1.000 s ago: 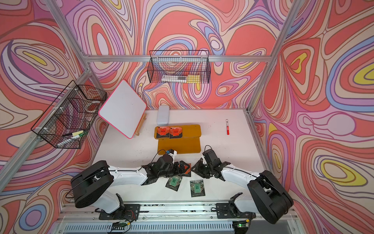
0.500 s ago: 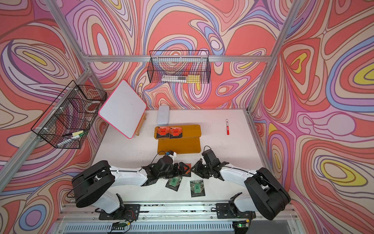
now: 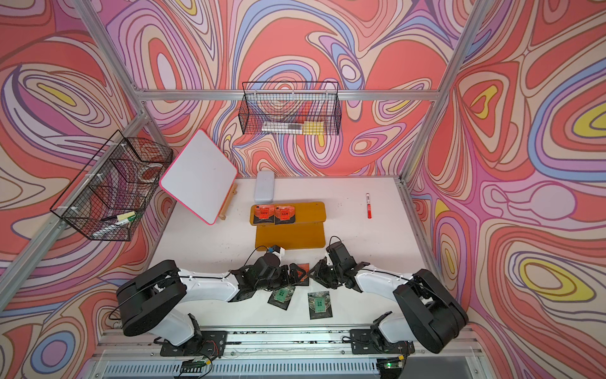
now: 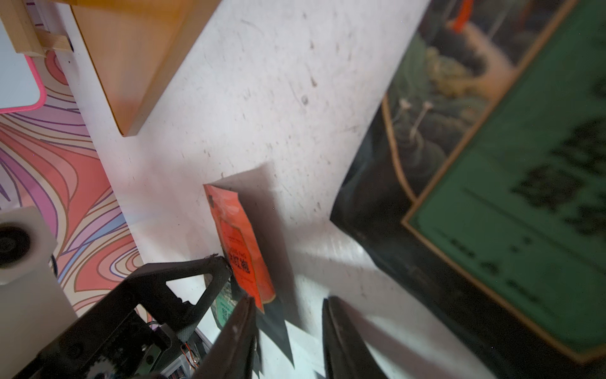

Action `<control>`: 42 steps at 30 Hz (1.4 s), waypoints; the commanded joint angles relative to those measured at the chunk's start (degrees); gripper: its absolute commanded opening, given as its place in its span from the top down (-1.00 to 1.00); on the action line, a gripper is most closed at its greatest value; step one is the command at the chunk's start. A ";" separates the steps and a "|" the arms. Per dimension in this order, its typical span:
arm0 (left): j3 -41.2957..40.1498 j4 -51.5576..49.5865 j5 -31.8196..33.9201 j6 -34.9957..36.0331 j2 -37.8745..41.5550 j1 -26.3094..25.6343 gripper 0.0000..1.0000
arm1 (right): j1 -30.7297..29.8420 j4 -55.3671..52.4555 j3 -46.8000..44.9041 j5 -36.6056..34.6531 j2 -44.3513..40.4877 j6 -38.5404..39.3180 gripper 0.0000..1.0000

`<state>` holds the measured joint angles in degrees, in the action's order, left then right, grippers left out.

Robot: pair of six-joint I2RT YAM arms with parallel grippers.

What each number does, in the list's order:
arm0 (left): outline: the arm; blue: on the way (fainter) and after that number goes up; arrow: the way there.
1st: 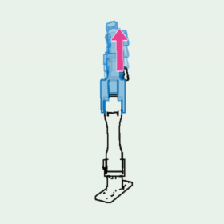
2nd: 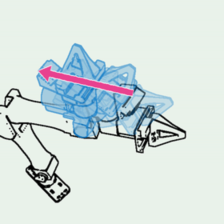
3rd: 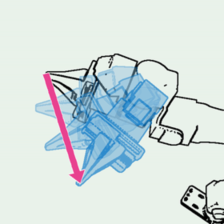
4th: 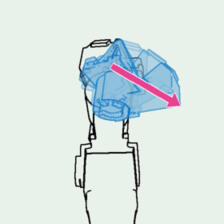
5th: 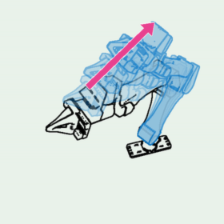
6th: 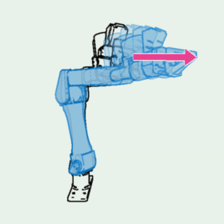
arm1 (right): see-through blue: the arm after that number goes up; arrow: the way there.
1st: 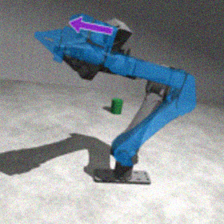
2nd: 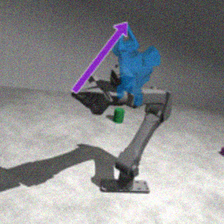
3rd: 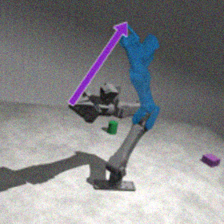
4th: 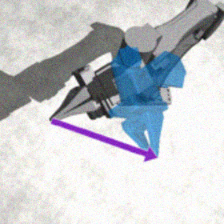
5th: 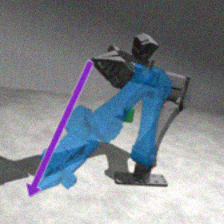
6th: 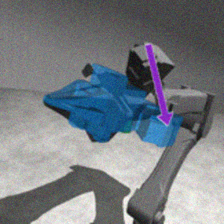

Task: Place the tea bags on the shelf by color
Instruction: Pick up the tea bag from the center of the board.

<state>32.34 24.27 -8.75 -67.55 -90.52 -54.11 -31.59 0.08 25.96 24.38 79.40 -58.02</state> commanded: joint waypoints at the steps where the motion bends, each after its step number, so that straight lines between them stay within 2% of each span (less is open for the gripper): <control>1: -0.70 -1.27 0.66 -0.22 -1.23 -0.31 -0.67 | -0.40 1.17 -0.12 0.53 1.32 -0.61 0.29; 8: -0.67 -1.16 0.50 -0.36 -1.41 -0.36 -0.67 | -0.49 5.24 -0.64 2.30 3.98 -1.90 0.42; 23: -1.05 -0.90 0.98 -0.72 -0.90 -0.34 -0.67 | -0.75 8.21 -1.61 1.12 3.07 -2.26 1.00; 32: -1.10 -0.01 3.02 -0.99 1.92 -0.30 -0.71 | -0.75 7.82 -1.66 -0.04 -1.26 0.35 1.00; 42: 0.52 -9.89 12.00 4.03 13.66 -0.31 -0.82 | -0.75 -2.74 3.26 -2.52 -9.28 11.14 1.00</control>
<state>32.03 19.22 -1.63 -66.30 -80.34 -54.13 -31.99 0.86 27.00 23.11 71.85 -51.64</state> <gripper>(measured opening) 0.907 0.042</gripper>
